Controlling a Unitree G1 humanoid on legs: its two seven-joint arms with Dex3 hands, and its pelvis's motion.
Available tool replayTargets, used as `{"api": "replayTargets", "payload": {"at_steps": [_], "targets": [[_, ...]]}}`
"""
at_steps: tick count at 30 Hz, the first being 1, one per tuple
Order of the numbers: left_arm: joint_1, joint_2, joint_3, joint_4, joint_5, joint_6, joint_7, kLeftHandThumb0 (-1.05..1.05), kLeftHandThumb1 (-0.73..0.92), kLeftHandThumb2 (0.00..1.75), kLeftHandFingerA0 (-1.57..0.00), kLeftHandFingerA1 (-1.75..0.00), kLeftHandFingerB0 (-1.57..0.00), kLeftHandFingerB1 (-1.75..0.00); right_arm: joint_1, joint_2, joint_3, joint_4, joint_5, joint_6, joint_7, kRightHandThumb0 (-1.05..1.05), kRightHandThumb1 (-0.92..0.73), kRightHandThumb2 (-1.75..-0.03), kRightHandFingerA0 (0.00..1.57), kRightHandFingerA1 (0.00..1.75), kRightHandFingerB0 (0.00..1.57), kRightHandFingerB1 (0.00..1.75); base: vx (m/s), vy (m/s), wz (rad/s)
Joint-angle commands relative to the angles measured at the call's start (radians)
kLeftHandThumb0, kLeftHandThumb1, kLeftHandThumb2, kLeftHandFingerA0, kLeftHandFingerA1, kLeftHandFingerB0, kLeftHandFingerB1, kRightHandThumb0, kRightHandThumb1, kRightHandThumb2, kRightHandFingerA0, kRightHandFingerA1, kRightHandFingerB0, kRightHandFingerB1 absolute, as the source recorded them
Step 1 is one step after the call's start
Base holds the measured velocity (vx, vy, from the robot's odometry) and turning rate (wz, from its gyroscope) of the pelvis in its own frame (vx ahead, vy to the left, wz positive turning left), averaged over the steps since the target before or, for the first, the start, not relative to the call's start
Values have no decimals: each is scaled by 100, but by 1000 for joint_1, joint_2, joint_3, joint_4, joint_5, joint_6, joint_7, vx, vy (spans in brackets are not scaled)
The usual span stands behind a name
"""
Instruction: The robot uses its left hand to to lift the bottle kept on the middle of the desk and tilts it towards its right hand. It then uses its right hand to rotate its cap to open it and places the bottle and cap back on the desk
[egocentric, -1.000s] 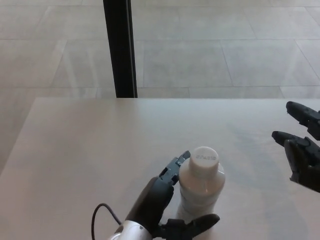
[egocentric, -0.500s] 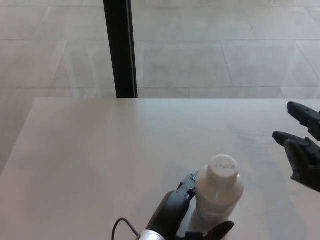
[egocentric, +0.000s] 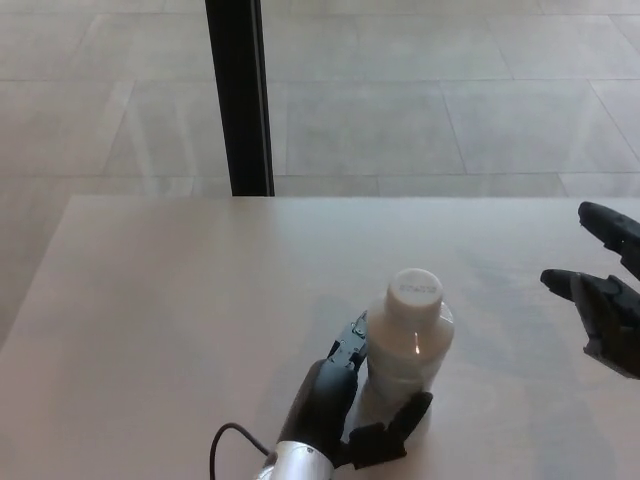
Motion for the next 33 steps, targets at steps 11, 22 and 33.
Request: {"api": "replayTargets", "payload": {"at_steps": [11, 22, 33], "targets": [[-75, -323, -18, 262, -17, -196, 367, 18, 92, 120, -59, -175, -53, -121, -5, 51, -83, -26, -31, -66, -132, -45, -69, -61, 62, 80, 36, 32, 0, 0, 0], [-83, -245, -26, 225, -31, -187, 341, 26, 92, 143, -98, -175, -70, -175, 35, 58, -75, -13, -55, -95, -120, -33, -68, -60, 86, 98, 45, 35, 0, 0, 0], [-27, -156, 58, 65, -69, -103, 314, 17, 92, 140, -82, -175, -59, -175, 33, -16, 16, -5, -94, -125, -10, -46, -58, -58, 89, 100, 55, 39, 0, 0, 0]]}}
